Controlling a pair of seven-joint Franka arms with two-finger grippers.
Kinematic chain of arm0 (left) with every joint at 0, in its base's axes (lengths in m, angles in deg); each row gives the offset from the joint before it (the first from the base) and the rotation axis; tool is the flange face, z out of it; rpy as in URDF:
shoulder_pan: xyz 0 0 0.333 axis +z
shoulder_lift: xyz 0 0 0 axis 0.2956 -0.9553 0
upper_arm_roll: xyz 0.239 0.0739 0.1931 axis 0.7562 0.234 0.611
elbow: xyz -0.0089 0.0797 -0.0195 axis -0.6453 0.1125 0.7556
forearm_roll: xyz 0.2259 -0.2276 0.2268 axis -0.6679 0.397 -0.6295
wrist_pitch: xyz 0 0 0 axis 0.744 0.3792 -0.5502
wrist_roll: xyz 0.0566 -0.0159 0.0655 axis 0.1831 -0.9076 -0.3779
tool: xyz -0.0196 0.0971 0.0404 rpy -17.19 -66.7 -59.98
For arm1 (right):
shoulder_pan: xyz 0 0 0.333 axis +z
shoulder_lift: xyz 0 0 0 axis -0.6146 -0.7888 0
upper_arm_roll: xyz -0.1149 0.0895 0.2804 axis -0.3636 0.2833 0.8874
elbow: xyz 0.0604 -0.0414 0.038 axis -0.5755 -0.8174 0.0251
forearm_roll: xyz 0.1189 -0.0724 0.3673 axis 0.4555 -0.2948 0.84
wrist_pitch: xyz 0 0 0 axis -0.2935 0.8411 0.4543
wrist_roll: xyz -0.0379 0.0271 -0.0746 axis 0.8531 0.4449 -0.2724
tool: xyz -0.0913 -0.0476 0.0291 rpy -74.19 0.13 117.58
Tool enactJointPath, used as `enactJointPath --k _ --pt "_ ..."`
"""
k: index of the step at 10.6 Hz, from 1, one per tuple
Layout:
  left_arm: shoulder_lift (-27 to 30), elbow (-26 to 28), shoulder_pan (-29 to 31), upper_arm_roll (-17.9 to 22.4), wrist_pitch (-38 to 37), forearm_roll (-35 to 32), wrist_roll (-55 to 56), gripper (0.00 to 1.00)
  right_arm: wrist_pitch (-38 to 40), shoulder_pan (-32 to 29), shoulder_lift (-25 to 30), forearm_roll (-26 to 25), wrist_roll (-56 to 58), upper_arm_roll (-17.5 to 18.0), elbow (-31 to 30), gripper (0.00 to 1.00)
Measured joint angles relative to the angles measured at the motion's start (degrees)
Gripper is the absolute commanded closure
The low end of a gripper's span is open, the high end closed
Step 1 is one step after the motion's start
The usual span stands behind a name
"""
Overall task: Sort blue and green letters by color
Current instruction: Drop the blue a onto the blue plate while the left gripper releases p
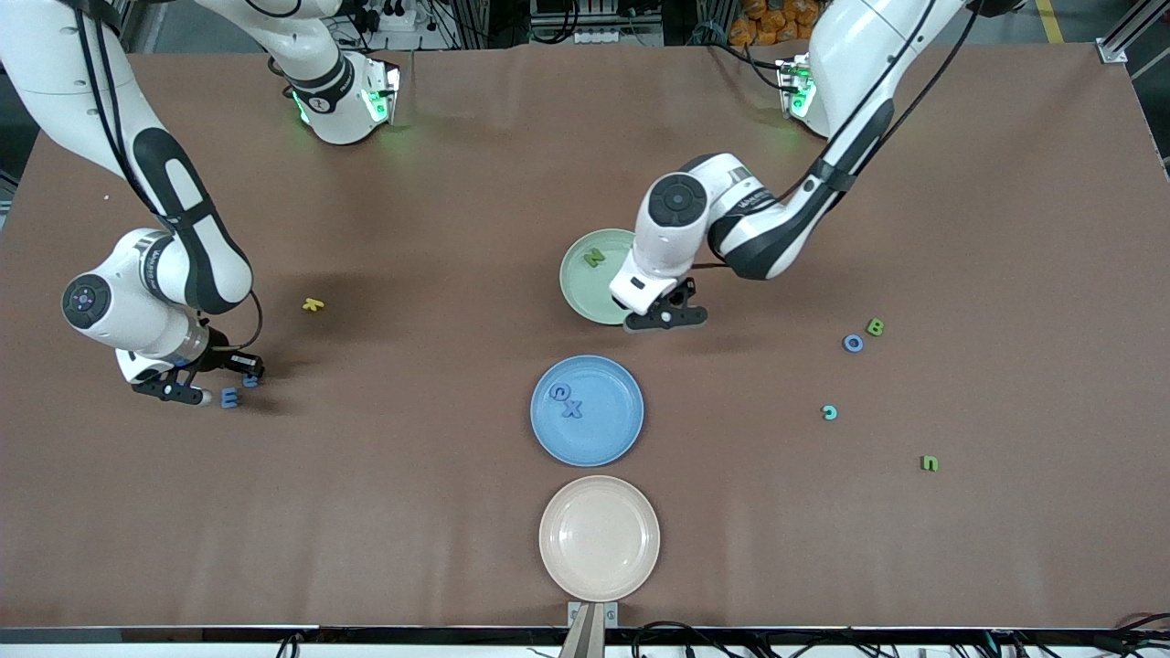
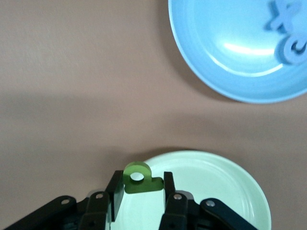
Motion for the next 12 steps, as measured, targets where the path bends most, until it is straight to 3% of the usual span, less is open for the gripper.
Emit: enactJointPath --k 2,3,4,9,12 --pt "-0.41 -0.01 -2.75 0.01 -1.28 0.0 5.79 0.57 -0.01 0.76 0.0 0.0 0.0 0.16 0.08 0.84" --pt "-0.74 -0.02 -3.73 0.01 -1.47 0.0 7.77 0.36 -0.02 1.3 0.0 0.0 -0.04 0.27 0.17 0.86" --pt "-1.12 -0.02 -4.24 0.02 -1.51 0.0 8.58 0.0 -0.03 2.07 0.0 0.03 -0.11 0.33 0.49 0.86" --pt "-1.27 -2.07 -4.07 0.48 -3.02 0.0 9.61 0.0 2.62 10.8 0.12 0.13 -15.23 1.19 5.95 0.86" --pt "0.47 -5.66 0.88 0.98 -7.41 -0.01 0.38 0.0 2.66 19.35 0.07 4.0 -25.03 1.94 9.68 0.86"
